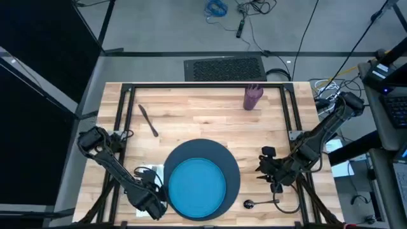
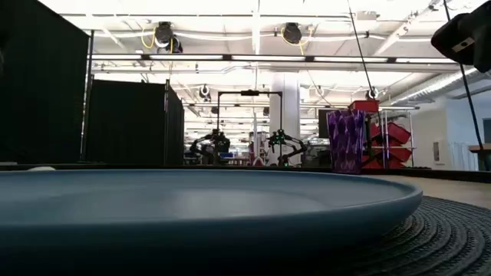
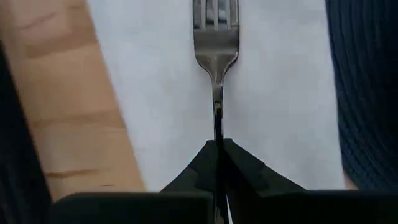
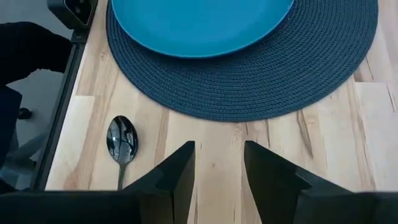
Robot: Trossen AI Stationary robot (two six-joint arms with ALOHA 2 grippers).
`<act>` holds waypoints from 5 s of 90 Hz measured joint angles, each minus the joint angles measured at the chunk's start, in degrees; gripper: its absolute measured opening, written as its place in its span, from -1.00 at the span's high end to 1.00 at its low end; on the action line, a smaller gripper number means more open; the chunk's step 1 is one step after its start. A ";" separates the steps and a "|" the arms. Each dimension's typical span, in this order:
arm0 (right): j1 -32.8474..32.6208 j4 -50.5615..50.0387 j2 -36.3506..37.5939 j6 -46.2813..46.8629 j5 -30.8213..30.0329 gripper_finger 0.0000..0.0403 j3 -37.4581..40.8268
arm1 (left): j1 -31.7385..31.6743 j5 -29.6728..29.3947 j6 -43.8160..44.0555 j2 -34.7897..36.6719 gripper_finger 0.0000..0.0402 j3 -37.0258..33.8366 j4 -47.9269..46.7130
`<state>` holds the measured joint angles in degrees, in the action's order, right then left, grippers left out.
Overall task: Set table place
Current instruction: Put the black fork on the white napkin
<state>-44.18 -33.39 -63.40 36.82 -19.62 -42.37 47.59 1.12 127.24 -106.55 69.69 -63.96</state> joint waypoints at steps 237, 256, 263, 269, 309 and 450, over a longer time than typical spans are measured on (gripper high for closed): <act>0.00 1.05 0.07 -0.33 0.00 0.38 0.00 | -1.44 -3.53 -4.57 -0.85 0.99 -2.69 8.43; 0.00 1.09 0.07 -0.40 0.00 0.38 0.00 | -1.44 -3.07 -4.56 -1.01 0.99 -0.68 4.00; 0.00 1.36 0.07 -0.46 0.00 0.38 0.00 | -1.44 -2.76 -4.52 -1.02 0.99 -0.46 3.71; 0.00 1.63 0.07 -0.63 0.00 0.38 0.00 | -1.44 -2.46 -3.73 -1.01 1.00 -0.44 3.63; 0.00 1.92 0.07 -1.05 0.00 0.38 0.00 | -1.33 -1.37 0.50 -1.00 1.00 1.13 -0.27; 0.00 1.92 0.07 -1.05 0.00 0.38 0.00 | -2.73 -4.91 -6.23 -0.87 0.86 1.14 0.26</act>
<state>-44.18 -31.46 -63.33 35.77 -19.61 -42.37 44.86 -3.79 121.01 -107.42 70.83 -63.70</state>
